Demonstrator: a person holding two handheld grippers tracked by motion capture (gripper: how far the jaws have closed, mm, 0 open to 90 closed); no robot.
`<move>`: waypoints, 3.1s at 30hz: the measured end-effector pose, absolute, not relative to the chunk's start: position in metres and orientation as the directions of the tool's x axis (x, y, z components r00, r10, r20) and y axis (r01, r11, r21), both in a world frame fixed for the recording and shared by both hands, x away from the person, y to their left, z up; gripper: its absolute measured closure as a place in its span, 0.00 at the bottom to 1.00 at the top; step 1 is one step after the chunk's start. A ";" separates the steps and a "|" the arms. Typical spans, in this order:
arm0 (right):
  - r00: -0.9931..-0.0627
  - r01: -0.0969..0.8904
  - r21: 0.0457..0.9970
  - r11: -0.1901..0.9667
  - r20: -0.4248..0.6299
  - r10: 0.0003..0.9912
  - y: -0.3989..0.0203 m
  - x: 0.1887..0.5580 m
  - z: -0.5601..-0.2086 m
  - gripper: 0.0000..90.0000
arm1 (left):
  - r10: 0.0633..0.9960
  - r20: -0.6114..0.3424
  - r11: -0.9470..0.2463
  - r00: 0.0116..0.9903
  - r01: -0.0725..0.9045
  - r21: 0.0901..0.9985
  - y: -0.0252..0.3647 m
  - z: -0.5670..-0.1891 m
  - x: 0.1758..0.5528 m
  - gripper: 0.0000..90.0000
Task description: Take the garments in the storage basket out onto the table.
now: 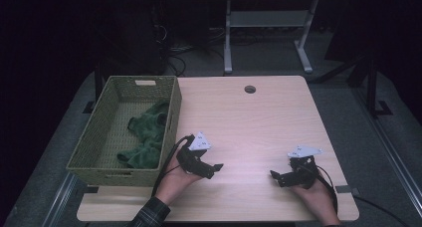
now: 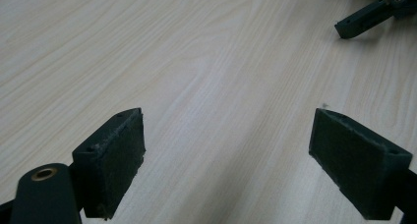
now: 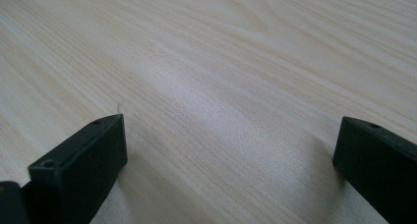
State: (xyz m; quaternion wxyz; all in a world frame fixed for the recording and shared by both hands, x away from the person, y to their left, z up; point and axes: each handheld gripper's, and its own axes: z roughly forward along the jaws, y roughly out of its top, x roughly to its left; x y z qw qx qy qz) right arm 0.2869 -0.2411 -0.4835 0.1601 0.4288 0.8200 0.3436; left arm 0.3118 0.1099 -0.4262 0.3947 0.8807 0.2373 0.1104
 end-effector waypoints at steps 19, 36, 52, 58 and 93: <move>-0.579 0.596 0.699 0.394 0.035 0.815 -0.241 0.287 -0.483 0.00 | 0.480 -0.009 -0.580 0.877 0.325 0.747 0.110 -0.399 0.313 0.15; -0.579 0.596 0.700 0.394 0.035 0.814 -0.241 0.287 -0.483 0.00 | 0.483 -0.010 -0.560 0.875 0.318 0.765 0.117 -0.376 0.320 0.15; -0.579 0.596 0.700 0.394 0.035 0.814 -0.241 0.287 -0.483 0.00 | 0.500 -0.006 -0.538 0.866 0.316 0.782 0.128 -0.354 0.328 0.15; -0.580 0.596 0.700 0.394 0.035 0.814 -0.241 0.287 -0.483 0.00 | 0.509 -0.002 -0.542 0.861 0.322 0.777 0.132 -0.350 0.331 0.15; -0.579 0.596 0.699 0.394 0.035 0.814 -0.241 0.287 -0.483 0.00 | 0.618 0.027 -0.520 0.786 0.382 0.764 0.197 -0.329 0.349 0.15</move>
